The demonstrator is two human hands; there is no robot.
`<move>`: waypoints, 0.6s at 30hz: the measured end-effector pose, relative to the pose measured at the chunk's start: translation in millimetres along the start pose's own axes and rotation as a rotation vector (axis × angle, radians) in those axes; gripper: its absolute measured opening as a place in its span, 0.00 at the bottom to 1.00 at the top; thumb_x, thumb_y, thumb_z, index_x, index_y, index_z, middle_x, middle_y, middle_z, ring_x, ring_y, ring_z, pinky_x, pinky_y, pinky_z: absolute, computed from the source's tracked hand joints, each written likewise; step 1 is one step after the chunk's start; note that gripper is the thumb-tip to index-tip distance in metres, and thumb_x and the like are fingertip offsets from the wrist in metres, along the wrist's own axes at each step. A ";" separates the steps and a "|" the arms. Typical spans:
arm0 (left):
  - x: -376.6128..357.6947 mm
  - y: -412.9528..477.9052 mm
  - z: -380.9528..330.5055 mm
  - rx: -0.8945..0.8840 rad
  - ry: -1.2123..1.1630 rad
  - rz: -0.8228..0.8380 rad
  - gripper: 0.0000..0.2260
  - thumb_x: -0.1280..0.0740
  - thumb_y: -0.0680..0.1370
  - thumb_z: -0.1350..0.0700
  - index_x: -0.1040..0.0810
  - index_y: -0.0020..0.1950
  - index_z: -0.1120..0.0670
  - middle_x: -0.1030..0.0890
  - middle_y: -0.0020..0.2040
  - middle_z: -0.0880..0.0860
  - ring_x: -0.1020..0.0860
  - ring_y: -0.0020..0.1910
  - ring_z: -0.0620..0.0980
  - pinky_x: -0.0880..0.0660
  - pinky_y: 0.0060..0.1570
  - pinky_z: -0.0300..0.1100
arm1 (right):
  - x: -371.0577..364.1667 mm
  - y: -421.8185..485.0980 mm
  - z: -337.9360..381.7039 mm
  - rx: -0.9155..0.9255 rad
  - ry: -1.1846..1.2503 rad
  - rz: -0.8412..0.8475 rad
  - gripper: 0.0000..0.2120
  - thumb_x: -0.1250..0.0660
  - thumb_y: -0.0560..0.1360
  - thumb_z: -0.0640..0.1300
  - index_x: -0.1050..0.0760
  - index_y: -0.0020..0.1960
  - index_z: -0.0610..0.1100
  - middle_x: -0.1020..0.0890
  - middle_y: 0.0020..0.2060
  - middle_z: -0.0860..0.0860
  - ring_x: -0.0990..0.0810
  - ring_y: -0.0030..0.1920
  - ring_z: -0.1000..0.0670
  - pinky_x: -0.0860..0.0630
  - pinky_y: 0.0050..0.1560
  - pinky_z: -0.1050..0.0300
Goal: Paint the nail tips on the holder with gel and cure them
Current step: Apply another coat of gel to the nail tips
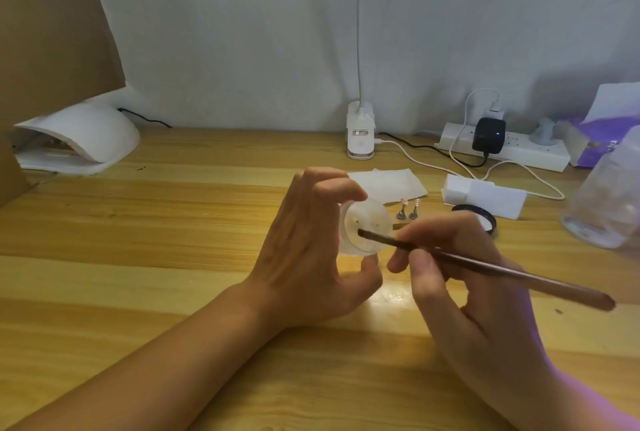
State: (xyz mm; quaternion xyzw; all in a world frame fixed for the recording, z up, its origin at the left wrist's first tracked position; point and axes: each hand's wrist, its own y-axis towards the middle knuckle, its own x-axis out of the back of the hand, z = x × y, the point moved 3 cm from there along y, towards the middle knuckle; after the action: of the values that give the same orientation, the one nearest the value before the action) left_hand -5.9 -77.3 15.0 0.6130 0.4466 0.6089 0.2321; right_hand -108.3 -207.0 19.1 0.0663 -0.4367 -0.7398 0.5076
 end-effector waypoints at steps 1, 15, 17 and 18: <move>0.1 0.1 -1.6 -0.006 -0.003 0.006 0.29 0.25 0.65 0.55 0.37 0.60 0.55 0.33 0.56 0.53 0.29 0.53 0.54 0.27 0.50 0.46 | 0.3 0.4 -1.3 -0.013 -0.011 -0.018 0.06 0.40 0.75 0.47 0.30 0.52 0.50 0.20 0.39 0.55 0.20 0.34 0.51 0.25 0.30 0.54; 1.3 1.4 -4.9 -0.012 0.004 0.031 0.29 0.26 0.65 0.55 0.37 0.60 0.54 0.33 0.56 0.53 0.28 0.53 0.55 0.26 0.49 0.47 | -2.7 2.2 -10.2 -0.014 -0.129 0.007 0.06 0.38 0.77 0.51 0.30 0.53 0.52 0.23 0.42 0.58 0.22 0.35 0.51 0.26 0.30 0.57; 0.9 1.5 -4.9 -0.011 0.006 0.036 0.28 0.26 0.65 0.54 0.37 0.60 0.54 0.33 0.56 0.53 0.28 0.53 0.55 0.26 0.49 0.47 | -3.2 2.7 -10.2 -0.006 -0.139 -0.011 0.06 0.38 0.77 0.51 0.30 0.53 0.51 0.24 0.42 0.59 0.22 0.36 0.52 0.26 0.30 0.59; 0.8 1.4 -4.8 -0.012 0.008 0.038 0.28 0.26 0.65 0.54 0.37 0.60 0.54 0.33 0.57 0.53 0.28 0.53 0.55 0.26 0.49 0.46 | -3.9 2.8 -10.3 -0.006 -0.143 -0.013 0.06 0.38 0.76 0.51 0.30 0.53 0.51 0.24 0.42 0.59 0.22 0.36 0.52 0.26 0.30 0.60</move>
State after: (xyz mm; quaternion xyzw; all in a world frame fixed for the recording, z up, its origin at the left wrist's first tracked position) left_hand -10.2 -78.6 17.3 0.6176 0.4321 0.6183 0.2227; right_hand -98.9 -210.1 13.4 0.0145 -0.4689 -0.7473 0.4706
